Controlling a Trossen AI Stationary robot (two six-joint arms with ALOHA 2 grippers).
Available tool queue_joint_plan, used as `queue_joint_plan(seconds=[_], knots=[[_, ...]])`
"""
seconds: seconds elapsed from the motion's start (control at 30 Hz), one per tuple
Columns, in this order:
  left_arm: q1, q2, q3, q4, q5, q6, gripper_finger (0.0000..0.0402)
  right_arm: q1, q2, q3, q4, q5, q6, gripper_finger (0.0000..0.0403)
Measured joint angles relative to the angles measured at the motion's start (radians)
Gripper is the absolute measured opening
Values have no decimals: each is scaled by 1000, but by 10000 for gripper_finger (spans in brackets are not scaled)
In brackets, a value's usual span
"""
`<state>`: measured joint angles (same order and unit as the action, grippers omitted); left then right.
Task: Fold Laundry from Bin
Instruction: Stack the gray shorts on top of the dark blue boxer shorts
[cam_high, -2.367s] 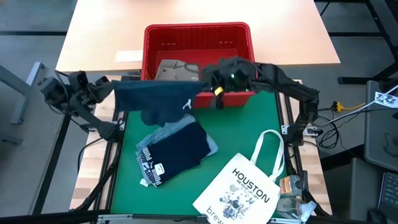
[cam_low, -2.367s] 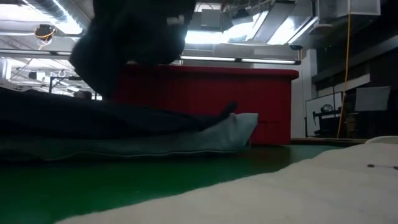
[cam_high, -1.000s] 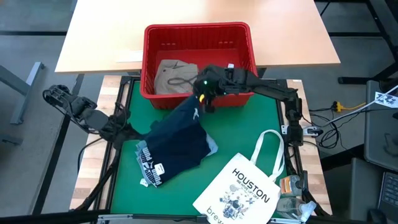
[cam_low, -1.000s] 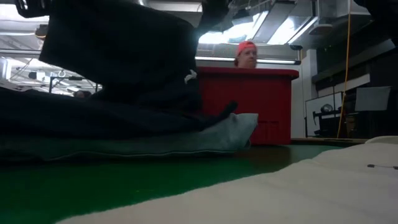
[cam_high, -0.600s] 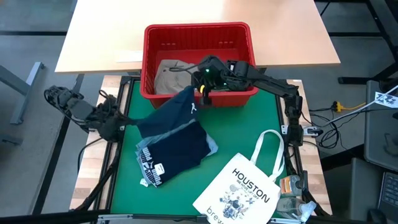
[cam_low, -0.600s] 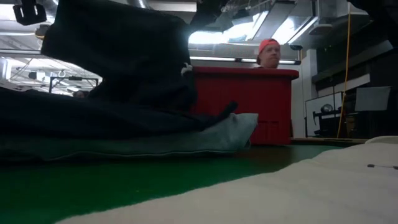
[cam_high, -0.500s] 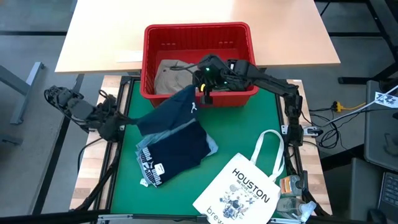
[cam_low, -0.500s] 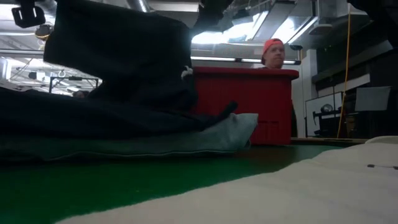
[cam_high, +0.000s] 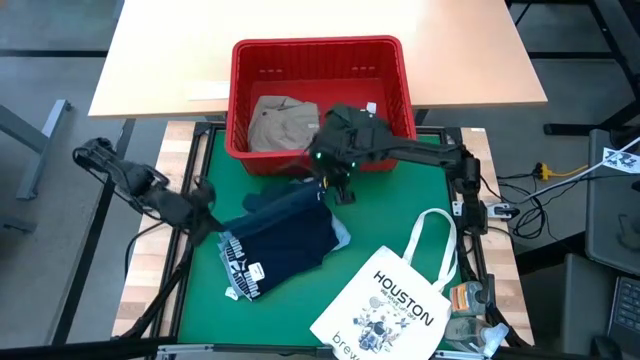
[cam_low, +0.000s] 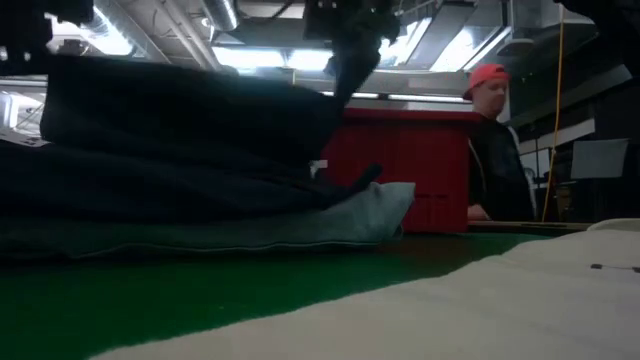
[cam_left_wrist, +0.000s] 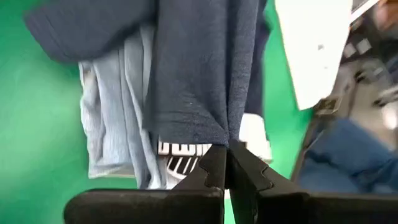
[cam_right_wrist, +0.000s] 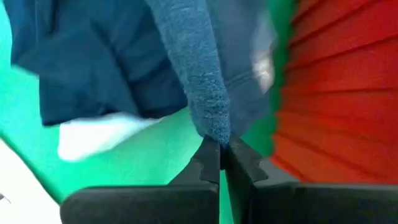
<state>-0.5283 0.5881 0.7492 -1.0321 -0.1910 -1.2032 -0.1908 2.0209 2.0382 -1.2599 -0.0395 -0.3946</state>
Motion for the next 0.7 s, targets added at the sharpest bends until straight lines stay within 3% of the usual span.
queue_joint_plan(seconds=[0.3,0.7], knots=[[-55,164,-21,211,51,0,0,68,0,-171,-7,19,0,6],[-145,360,-21,349,102,-126,0,215,-1,-208,-91,-24,53,7]])
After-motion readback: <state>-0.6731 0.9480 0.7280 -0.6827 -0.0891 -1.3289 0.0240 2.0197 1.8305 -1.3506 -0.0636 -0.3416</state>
